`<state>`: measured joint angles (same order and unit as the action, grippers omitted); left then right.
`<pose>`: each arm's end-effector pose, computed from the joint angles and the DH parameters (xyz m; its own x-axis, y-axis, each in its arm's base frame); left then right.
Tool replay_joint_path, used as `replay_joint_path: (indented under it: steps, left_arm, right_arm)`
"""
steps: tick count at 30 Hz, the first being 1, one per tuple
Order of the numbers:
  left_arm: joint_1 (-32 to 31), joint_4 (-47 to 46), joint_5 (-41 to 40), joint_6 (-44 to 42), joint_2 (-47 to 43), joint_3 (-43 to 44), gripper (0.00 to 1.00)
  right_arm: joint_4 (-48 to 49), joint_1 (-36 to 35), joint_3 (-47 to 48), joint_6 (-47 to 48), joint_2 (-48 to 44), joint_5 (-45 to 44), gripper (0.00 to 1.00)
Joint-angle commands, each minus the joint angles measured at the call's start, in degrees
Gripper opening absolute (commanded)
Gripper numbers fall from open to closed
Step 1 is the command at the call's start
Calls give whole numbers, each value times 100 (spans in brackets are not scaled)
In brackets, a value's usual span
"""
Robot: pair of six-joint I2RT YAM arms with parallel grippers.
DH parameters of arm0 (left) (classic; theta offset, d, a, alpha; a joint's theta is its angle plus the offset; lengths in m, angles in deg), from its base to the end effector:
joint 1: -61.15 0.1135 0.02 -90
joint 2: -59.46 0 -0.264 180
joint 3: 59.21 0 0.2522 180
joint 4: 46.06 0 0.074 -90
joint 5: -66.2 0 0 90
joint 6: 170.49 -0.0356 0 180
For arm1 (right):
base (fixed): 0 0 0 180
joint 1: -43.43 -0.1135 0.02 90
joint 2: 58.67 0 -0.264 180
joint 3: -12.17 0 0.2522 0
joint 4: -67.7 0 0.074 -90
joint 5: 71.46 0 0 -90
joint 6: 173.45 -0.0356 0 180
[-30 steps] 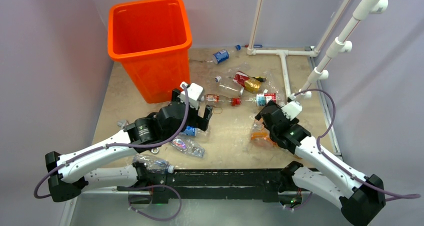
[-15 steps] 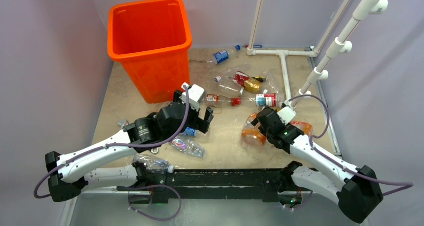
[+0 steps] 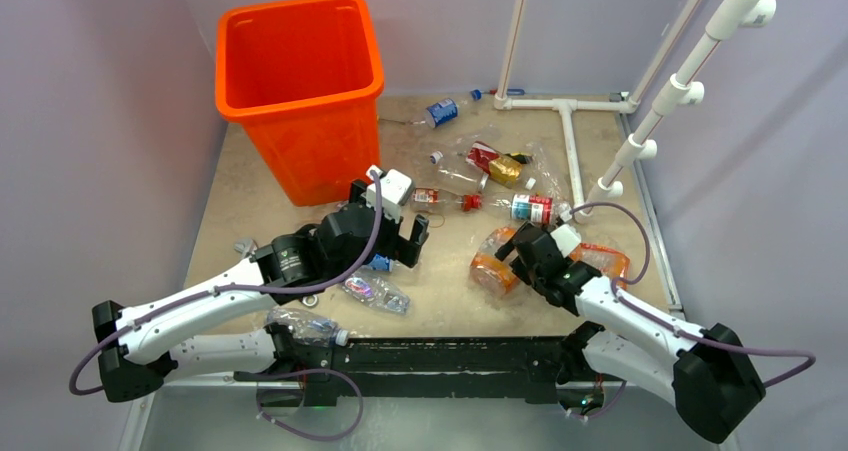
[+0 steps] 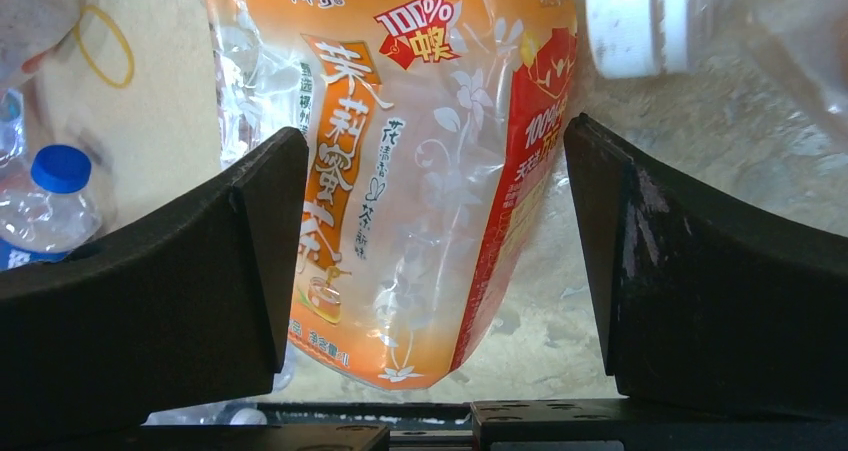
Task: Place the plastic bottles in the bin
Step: Pick up the plastic bottle at the center of the board.
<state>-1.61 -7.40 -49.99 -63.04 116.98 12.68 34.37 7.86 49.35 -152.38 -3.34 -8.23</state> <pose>0.1143 -0.1876 0.3552 -0.3636 0.1185 -0.9240 0.5290 0.8427 -0.1001 0.1520 0.0890 0.1693 -0.5005 0.6663 -0.5527 0.4892 0.7444 0.4545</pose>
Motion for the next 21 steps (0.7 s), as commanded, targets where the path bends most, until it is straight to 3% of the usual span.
replay_joint_path:
  steps: [1,7,12,21]
  left_arm:
    - [10,-94,49,109,36,-46,99]
    - [10,-91,21,113,38,-50,99]
    - [10,-79,10,109,84,-48,99]
    - [17,-85,-34,106,135,-46,99]
  right_arm:
    - [578,9,-276,-166,-168,240,92]
    - [1050,7,-439,-43,135,237,89]
    - [1282,-28,-351,458,106,316,76]
    - [1549,-317,-611,937,-873,660,55]
